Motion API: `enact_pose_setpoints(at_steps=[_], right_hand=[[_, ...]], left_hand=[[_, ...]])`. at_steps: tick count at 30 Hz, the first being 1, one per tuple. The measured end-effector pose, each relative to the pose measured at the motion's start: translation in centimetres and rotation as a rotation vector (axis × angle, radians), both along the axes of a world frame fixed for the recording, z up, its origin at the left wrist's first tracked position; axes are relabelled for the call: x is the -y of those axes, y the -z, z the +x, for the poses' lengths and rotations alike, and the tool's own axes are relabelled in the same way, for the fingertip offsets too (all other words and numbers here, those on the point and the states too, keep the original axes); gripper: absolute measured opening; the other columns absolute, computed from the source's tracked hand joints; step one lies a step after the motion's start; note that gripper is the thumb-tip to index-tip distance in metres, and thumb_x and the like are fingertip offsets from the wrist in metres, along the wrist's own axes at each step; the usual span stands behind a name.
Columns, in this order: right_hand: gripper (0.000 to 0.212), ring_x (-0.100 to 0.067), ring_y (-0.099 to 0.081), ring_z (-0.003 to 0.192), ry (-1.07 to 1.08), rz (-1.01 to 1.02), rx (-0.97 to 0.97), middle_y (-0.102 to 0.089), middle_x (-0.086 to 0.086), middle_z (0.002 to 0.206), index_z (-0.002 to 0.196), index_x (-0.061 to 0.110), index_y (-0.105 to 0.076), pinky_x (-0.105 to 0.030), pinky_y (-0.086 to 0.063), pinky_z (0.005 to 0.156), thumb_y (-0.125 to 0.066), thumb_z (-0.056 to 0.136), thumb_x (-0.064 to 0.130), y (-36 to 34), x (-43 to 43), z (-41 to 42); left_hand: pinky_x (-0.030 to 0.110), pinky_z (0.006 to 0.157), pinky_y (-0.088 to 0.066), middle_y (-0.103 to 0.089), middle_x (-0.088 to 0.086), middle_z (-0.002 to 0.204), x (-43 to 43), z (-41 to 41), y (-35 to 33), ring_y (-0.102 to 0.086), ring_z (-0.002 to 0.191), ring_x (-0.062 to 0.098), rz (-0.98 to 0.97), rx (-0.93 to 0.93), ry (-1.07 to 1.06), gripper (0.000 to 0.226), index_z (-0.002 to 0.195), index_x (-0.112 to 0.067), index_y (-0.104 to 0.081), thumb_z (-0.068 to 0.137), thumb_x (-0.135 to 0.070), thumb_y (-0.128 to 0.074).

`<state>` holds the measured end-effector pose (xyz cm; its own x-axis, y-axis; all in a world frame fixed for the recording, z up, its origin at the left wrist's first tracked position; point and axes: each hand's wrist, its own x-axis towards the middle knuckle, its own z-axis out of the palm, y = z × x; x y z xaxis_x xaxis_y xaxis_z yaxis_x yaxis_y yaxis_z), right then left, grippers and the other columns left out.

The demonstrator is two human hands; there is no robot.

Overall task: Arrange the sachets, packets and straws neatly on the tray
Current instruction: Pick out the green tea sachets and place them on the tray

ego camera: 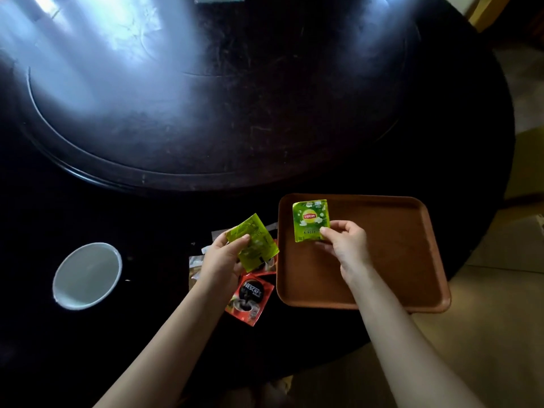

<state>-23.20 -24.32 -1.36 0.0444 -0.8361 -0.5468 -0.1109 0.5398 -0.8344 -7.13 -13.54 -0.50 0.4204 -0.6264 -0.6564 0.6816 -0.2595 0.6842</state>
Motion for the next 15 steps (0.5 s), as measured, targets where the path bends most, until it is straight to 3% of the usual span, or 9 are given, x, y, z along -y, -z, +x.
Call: enact_pose_setpoints(at_steps=[3,6,15], right_hand=[[0.012,-0.012,-0.061,0.068,0.024,-0.037,-0.061,-0.057,-0.004,0.080,0.093,0.002,-0.052,-0.019,-0.055,0.047,-0.058,0.083,-0.002,1.0,0.4,0.5],[0.009,-0.018,-0.058,0.071,-0.018,-0.125,-0.279,-0.056,0.003,0.074,0.082,0.012,-0.054,-0.033,-0.051,0.062,-0.062,0.081,0.007,2.2,0.7,0.9],[0.007,-0.032,-0.053,0.094,-0.169,-0.476,-0.767,-0.067,-0.012,0.092,0.078,0.010,-0.061,-0.039,-0.042,0.081,-0.063,0.079,0.017,4.6,0.3,1.3]], left_hand=[[0.030,0.052,-0.058,-0.065,0.012,0.089,0.3,-0.2,0.8,-0.071,0.066,0.018,-0.002,0.023,-0.009,0.014,0.095,-0.009,-0.058,0.087,0.001,-0.052],[0.035,0.062,-0.059,-0.066,0.012,0.091,0.6,-0.2,1.6,-0.069,0.077,0.021,0.002,0.056,-0.015,0.014,0.096,-0.011,-0.059,0.087,-0.002,-0.054],[0.029,0.061,-0.060,-0.074,0.003,0.071,1.5,-0.3,2.4,-0.073,0.066,0.016,-0.082,0.108,-0.032,0.014,0.090,-0.010,-0.063,0.087,-0.002,-0.052]])
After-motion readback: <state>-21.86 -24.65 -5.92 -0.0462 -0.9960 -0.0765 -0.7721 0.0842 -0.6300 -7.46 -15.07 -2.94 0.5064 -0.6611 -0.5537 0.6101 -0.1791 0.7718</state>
